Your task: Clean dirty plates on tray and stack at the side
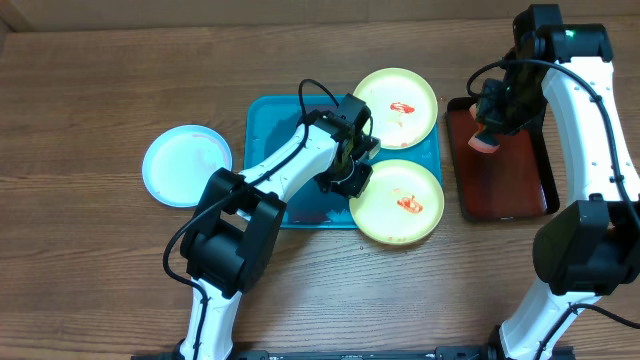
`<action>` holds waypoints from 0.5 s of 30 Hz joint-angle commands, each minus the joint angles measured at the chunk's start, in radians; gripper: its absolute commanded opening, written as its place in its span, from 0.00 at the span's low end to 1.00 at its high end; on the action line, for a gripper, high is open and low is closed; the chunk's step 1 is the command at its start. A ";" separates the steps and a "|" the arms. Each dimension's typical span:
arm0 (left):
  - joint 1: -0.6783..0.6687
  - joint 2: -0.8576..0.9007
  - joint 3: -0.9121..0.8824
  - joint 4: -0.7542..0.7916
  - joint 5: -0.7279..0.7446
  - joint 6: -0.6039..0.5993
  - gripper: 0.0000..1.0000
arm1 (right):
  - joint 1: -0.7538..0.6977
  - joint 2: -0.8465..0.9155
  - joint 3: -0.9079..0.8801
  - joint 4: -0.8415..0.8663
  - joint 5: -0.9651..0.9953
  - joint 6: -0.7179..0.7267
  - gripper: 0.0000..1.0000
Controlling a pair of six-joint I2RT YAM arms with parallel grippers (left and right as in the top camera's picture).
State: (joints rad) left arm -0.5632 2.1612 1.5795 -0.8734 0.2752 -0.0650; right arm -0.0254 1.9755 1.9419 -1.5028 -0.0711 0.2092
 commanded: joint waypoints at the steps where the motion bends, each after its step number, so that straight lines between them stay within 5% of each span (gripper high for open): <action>1: 0.007 0.017 0.007 -0.021 -0.058 -0.002 0.04 | 0.002 -0.023 0.002 0.005 0.000 -0.001 0.04; 15: 0.292 -0.041 0.007 -0.106 -0.076 -0.072 0.04 | 0.064 -0.023 0.002 0.029 -0.045 -0.001 0.04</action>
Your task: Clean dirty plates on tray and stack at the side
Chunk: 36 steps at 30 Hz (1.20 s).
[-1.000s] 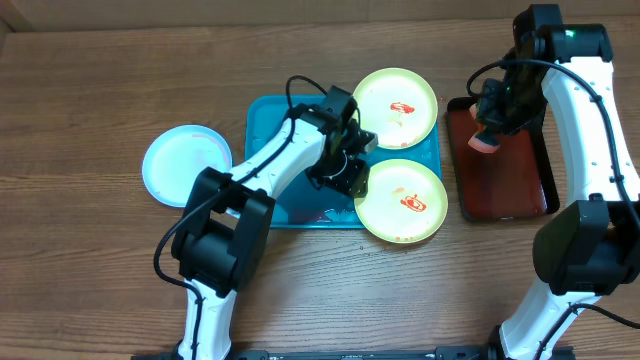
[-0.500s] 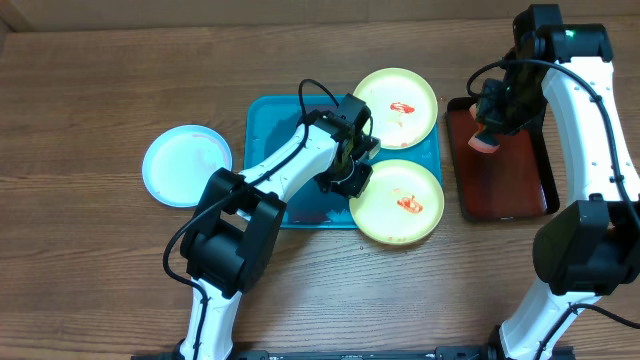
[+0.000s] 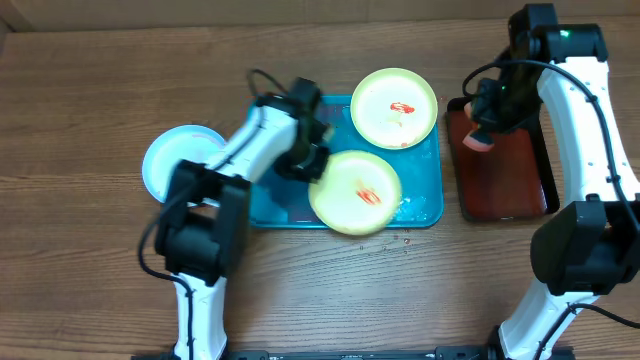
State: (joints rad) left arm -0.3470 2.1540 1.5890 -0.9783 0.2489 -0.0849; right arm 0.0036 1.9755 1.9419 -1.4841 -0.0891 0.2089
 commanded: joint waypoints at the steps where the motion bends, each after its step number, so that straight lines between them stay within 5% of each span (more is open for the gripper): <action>1: 0.101 -0.034 -0.002 0.000 -0.050 -0.055 0.04 | 0.047 -0.023 0.002 0.015 -0.033 0.000 0.04; 20: 0.170 -0.033 -0.002 -0.014 -0.046 -0.115 0.04 | 0.431 0.144 0.001 0.290 -0.084 0.252 0.04; 36: 0.170 -0.033 -0.002 -0.018 -0.046 -0.119 0.04 | 0.518 0.366 0.001 0.344 0.070 0.398 0.04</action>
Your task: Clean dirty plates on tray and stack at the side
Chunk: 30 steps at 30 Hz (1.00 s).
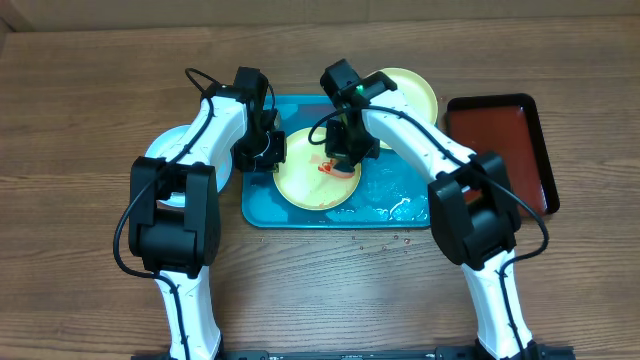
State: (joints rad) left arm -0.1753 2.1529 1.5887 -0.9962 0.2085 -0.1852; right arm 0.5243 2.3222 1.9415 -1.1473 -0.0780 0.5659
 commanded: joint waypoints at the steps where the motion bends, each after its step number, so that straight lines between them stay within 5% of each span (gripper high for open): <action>1: -0.002 -0.032 -0.002 0.000 -0.006 -0.018 0.04 | -0.003 0.029 0.002 0.012 0.058 0.041 0.04; 17: -0.002 -0.032 -0.002 0.014 0.047 -0.018 0.04 | 0.087 0.141 0.002 0.172 -0.295 0.003 0.04; 26: 0.000 -0.032 -0.002 0.021 0.046 -0.018 0.04 | 0.083 0.135 0.004 0.012 -0.360 -0.135 0.04; 30: 0.000 -0.032 -0.002 0.024 0.046 -0.018 0.04 | 0.062 0.110 0.005 -0.103 -0.179 -0.155 0.04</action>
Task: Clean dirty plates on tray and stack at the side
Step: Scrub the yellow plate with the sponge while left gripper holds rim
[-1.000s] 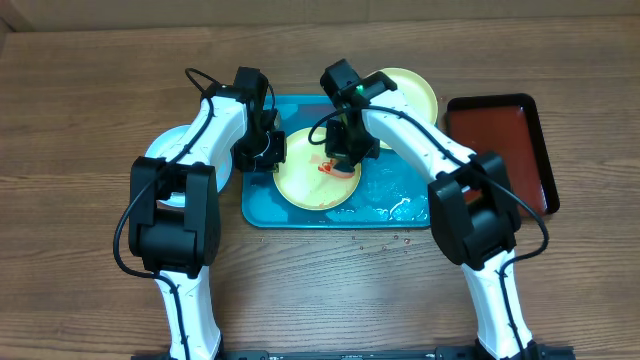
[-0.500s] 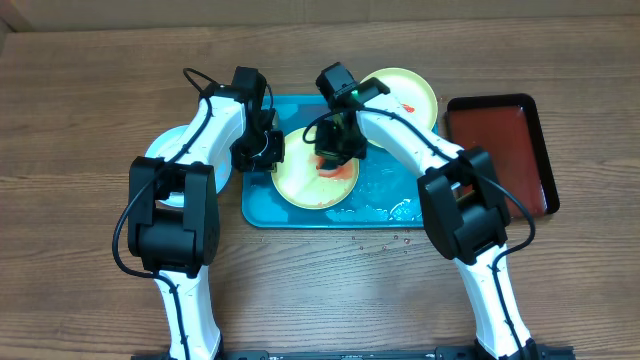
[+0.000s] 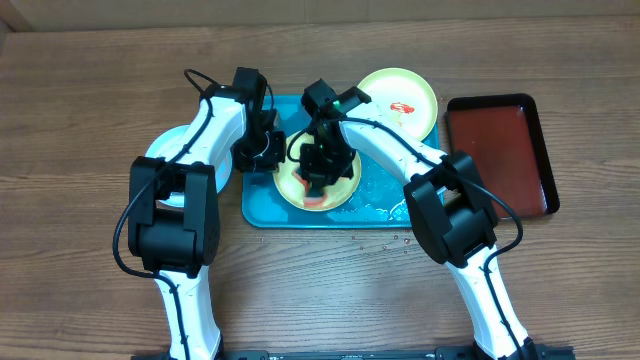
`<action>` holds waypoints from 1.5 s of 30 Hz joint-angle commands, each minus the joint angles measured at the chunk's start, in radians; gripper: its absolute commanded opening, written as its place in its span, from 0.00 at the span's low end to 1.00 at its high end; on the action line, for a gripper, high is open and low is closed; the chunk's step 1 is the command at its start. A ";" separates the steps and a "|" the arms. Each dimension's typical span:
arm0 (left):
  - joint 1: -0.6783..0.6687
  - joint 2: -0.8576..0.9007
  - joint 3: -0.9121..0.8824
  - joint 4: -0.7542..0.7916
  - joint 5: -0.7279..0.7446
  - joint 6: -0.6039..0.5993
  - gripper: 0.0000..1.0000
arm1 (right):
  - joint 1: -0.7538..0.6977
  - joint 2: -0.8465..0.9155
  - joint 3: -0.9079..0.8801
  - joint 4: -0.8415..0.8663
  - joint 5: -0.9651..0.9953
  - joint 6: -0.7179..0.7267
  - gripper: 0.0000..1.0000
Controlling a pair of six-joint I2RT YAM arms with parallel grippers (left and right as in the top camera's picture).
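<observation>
A yellow plate lies on the left half of the teal tray. My left gripper is shut on the plate's left rim. Over the plate's middle, my right gripper is shut on a salmon sponge, which presses near the plate's front edge. The arm hides most of the plate's face. A second yellow plate with a red smear sits at the tray's back right corner. A pale blue plate lies on the table left of the tray, partly under my left arm.
A dark red tray sits to the right of the teal tray, with nothing on it. Wet streaks shine on the teal tray's right half. A few drops dot the wooden table in front of the tray.
My right gripper with the sponge has moved from the plate's far right part to its near edge. The left gripper still holds the rim in the same place.
First my left gripper held the smeared plate at the tray's front right corner while my right held the sponge over the red tray. The plate then stood mid-tray, later on the tray's left half with the sponge on it. Now the sponge is at the plate's front.
</observation>
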State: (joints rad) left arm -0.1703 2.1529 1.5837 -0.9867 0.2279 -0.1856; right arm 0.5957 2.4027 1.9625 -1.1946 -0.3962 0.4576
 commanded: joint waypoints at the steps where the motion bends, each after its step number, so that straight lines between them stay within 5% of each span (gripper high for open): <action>1: -0.005 -0.032 0.003 0.014 0.026 -0.017 0.04 | -0.013 0.022 -0.016 -0.077 0.197 -0.046 0.04; 10: -0.005 -0.032 0.003 0.014 0.024 -0.016 0.04 | -0.035 -0.008 0.002 -0.109 0.665 0.079 0.04; 16: -0.005 -0.032 0.003 0.013 0.024 -0.016 0.04 | -0.024 -0.007 0.002 -0.004 0.742 0.097 0.04; 19: -0.005 -0.032 0.003 0.005 0.024 -0.010 0.04 | -0.019 -0.005 0.001 0.086 0.697 0.095 0.04; 26: -0.005 -0.032 0.003 -0.005 0.025 0.006 0.04 | -0.018 0.030 -0.007 0.322 0.258 0.027 0.04; 34: -0.005 -0.032 0.003 -0.002 0.025 0.006 0.04 | 0.000 0.056 -0.003 0.300 -0.097 -0.121 0.04; 41: -0.005 -0.032 0.003 0.000 0.024 0.005 0.04 | -0.021 0.050 0.003 0.089 -0.095 -0.198 0.04; 45: -0.002 -0.032 0.003 0.000 0.024 0.006 0.04 | -0.049 0.033 0.003 -0.051 0.108 -0.200 0.04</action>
State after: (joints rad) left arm -0.1722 2.1529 1.5818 -0.9909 0.2581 -0.1917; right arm 0.5709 2.4138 1.9690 -1.1927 -0.4450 0.2874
